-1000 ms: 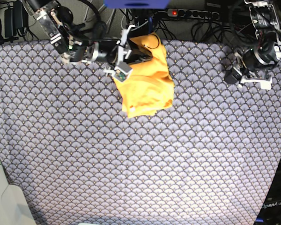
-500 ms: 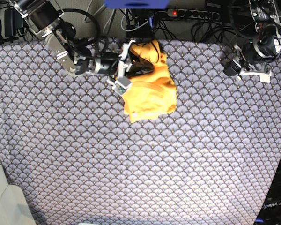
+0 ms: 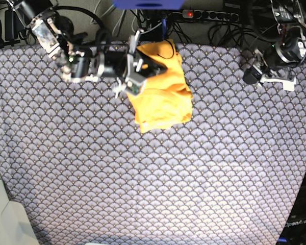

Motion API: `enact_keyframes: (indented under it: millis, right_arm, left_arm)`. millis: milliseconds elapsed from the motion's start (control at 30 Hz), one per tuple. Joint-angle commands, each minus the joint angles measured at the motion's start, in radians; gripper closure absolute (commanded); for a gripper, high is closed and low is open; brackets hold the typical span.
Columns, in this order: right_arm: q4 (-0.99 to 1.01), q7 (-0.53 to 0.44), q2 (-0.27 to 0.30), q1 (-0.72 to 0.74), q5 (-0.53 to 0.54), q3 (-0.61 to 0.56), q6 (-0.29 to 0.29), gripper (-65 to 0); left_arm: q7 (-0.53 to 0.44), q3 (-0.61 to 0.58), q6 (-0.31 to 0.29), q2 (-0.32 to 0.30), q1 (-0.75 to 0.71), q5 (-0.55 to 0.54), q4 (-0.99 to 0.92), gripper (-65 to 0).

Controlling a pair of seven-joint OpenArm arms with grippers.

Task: Fold the T-shirt properly
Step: 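Grasp the bundle's collar end with the right gripper and lift it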

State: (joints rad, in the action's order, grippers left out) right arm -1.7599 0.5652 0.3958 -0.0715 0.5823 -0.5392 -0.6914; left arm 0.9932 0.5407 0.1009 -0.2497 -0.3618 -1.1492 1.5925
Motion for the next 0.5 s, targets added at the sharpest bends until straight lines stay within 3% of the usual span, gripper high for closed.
enact_keyframes:
  millis: [0,267,467]
  right_arm:
    - [-0.022,0.009,-0.007,0.011,0.008,0.015,-0.007,0.0]
    - [-0.013,0.098,-0.082,0.135,0.008,0.021,-0.007,0.0]
    - [0.182,0.094,-0.153,0.243,0.008,0.02,-0.007,0.0]
  left_arm:
    - [-0.001,0.005,-0.007,-0.009,0.004,-0.022,0.018,0.0]
    - [-0.001,0.002,-0.007,-0.007,-0.013,-0.022,0.019,0.0]
    - [-0.001,0.005,-0.007,-0.007,-0.03,-0.022,0.019,0.0]
